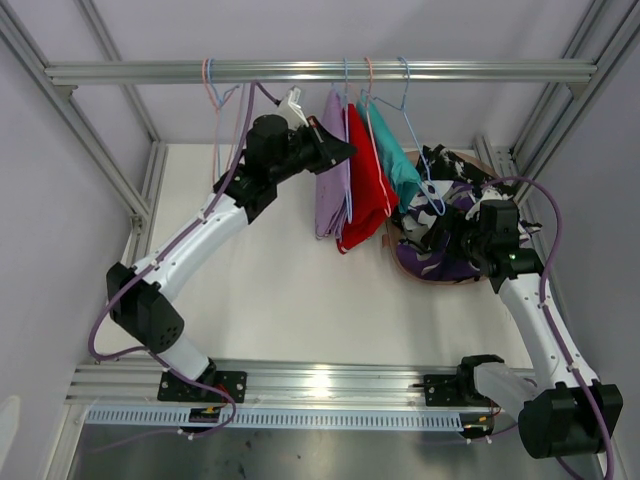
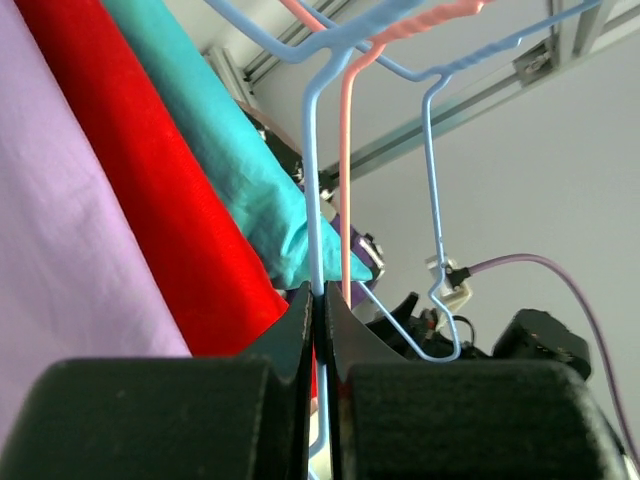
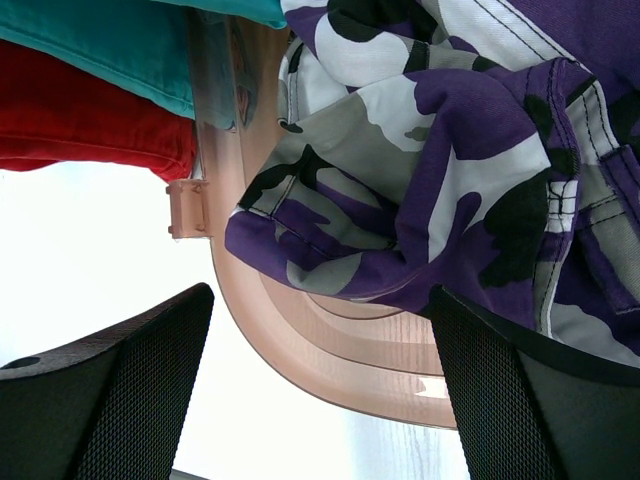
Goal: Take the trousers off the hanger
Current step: Pick up the hanger from the clothesline.
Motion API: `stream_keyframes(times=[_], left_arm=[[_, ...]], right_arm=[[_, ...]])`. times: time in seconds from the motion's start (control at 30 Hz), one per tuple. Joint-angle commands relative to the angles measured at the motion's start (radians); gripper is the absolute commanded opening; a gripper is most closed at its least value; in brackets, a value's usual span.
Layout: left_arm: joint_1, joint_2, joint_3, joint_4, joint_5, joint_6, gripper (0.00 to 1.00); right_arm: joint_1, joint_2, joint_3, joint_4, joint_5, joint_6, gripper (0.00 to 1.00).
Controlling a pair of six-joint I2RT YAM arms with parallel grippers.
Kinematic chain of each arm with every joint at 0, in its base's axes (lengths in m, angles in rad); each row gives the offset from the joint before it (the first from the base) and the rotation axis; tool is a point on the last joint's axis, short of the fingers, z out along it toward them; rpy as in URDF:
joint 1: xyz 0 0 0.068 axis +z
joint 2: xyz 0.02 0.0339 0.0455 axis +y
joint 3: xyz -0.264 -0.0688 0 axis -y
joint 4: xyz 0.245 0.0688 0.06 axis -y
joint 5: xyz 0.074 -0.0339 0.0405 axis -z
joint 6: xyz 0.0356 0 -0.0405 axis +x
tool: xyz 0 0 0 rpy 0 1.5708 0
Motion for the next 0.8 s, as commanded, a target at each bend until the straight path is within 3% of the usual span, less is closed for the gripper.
stream_keyframes(times=[0.0,0.27,0.77], left_arm=[[0.019,-0.076,-0.047,0.142,0.059,-0.038,0.00],[0.064,-0.168,-0.165,0.314,0.088,-0.109,0.00],[0.124,-0.231,-0.084,0.272,0.113,-0.077,0.00]], right_arm=[[0.008,0.002,0.000,0.010,0.014,-0.003,0.93],[0.012,0.005,0.002,0.004,0.023,-0.003,0.94],[0.015,0.013,0.005,0.002,0.039,-0.004,0.94]])
